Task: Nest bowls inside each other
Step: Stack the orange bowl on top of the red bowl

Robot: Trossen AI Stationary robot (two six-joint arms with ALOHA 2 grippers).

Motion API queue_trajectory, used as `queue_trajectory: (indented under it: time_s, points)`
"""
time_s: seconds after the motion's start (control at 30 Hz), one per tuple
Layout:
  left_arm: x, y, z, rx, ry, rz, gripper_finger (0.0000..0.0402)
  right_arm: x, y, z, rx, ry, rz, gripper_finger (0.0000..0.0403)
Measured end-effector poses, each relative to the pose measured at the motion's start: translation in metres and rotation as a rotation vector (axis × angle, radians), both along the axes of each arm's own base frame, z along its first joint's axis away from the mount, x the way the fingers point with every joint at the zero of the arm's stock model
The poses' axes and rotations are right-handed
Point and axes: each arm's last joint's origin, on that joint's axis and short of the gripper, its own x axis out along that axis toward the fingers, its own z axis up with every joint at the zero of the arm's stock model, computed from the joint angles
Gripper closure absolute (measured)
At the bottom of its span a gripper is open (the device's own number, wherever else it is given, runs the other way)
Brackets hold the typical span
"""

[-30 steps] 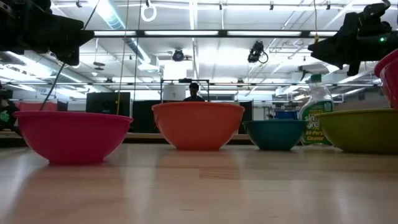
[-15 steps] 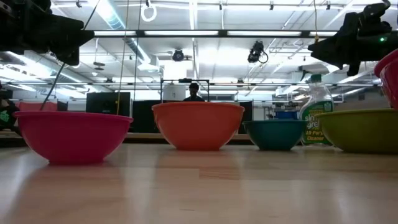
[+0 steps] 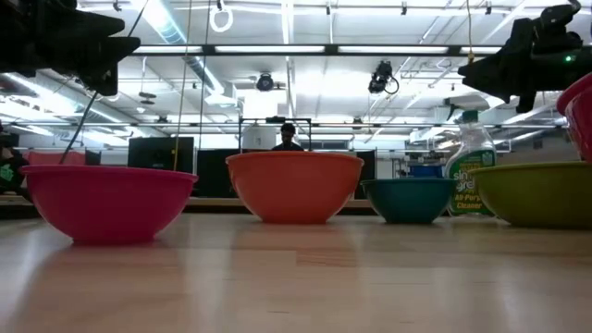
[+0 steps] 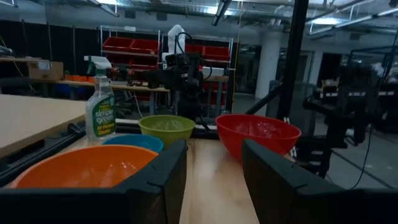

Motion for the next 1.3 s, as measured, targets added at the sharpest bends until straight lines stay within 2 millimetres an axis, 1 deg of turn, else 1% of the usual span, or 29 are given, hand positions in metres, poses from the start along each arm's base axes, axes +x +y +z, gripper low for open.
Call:
queue_trajectory:
  time_s: [0.3,0.47,0.57,0.67,0.83,0.9,0.93,0.97,1.03,1.1,1.2,1.3]
  points:
    - [0.0,0.0,0.001,-0.011,-0.014,-0.001,0.0246,0.0,0.0,0.0,0.0,-0.001,0.0,0.0245]
    - [-0.002,0.001,0.009,-0.039,-0.087,-0.005,0.0246,0.0,0.0,0.002,-0.001,-0.018,0.0,0.0245]
    - [-0.003,-0.001,0.012,-0.016,-0.123,-0.056,0.0246,-0.001,0.0,0.004,0.002,-0.045,0.002,0.0245]
    - [-0.004,-0.002,0.015,0.056,-0.163,-0.092,0.0246,-0.004,0.0,0.011,-0.005,-0.129,0.002,0.0245]
    - [-0.006,-0.002,0.02,0.091,-0.224,-0.113,0.0246,-0.009,0.001,0.023,0.031,-0.328,0.054,0.0245]
    - [-0.006,-0.002,0.022,0.08,-0.238,-0.108,0.0246,-0.013,0.002,0.029,0.089,-0.456,0.092,0.0245]
    - [-0.007,-0.001,0.023,0.058,-0.234,-0.092,0.0246,-0.014,0.002,0.034,0.09,-0.499,0.116,0.0245]
    - [-0.007,0.0,0.026,0.04,-0.226,-0.064,0.0246,-0.015,0.003,0.04,0.065,-0.506,0.159,0.0245]
    - [-0.007,0.003,0.034,0.008,-0.196,0.003,0.0246,-0.012,0.006,0.057,0.002,-0.463,0.269,0.0246]
    - [-0.007,0.004,0.042,-0.006,-0.15,0.04,0.0246,-0.005,0.007,0.072,-0.004,-0.382,0.295,0.0249]
    - [-0.006,0.005,0.051,-0.016,-0.07,0.056,0.0246,0.014,0.003,0.093,0.054,-0.201,0.219,0.0256]
    - [-0.003,0.004,0.055,-0.054,0.003,0.048,0.0246,0.038,-0.001,0.109,0.127,0.023,0.15,0.0262]
